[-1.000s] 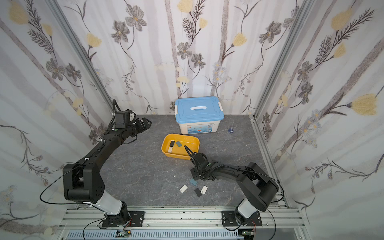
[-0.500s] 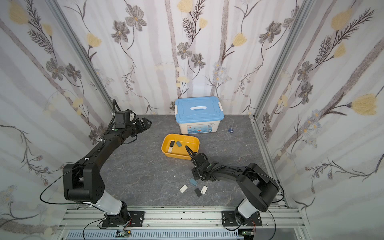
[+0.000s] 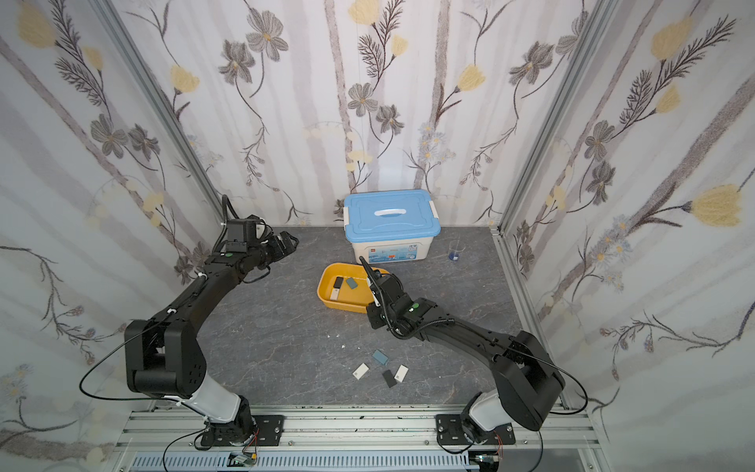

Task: Put the eraser in the storage box
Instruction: Pick up the eraser from the center of the board, then place the eraser in the storage box.

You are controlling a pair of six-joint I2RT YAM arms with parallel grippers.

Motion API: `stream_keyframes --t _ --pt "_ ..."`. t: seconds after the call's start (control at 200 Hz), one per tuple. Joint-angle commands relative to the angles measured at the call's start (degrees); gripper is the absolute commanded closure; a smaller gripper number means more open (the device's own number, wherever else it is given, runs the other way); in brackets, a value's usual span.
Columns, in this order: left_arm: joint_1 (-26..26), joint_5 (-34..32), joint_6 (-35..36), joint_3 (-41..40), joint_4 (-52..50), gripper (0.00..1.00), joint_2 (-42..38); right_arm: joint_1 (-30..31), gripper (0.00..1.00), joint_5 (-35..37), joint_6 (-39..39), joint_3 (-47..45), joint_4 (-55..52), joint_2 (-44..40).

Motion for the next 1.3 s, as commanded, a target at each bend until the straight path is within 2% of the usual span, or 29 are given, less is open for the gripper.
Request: stream_keyframes --t 0.0,0.315,0.904,1.294 --pt "0.03 1.08 0.42 1.01 1.2 0.0 0.6 -0.5 0.73 -0.03 -2.29 5.2 1.41 3.48" --pt "0.03 1.28 0.97 3.23 0.24 0.0 1.82 -3.22 0.73 -3.89 -6.57 20.97 0.7 17.27" --pt "0.03 1.95 0.83 5.73 -0.1 0.0 3.73 -6.04 0.73 -4.23 -6.85 31.27 -0.1 32.64" --pt "0.03 1.96 0.84 6.31 -0.13 0.0 4.8 -7.42 0.71 -4.16 -6.49 34.44 -0.22 37.99"
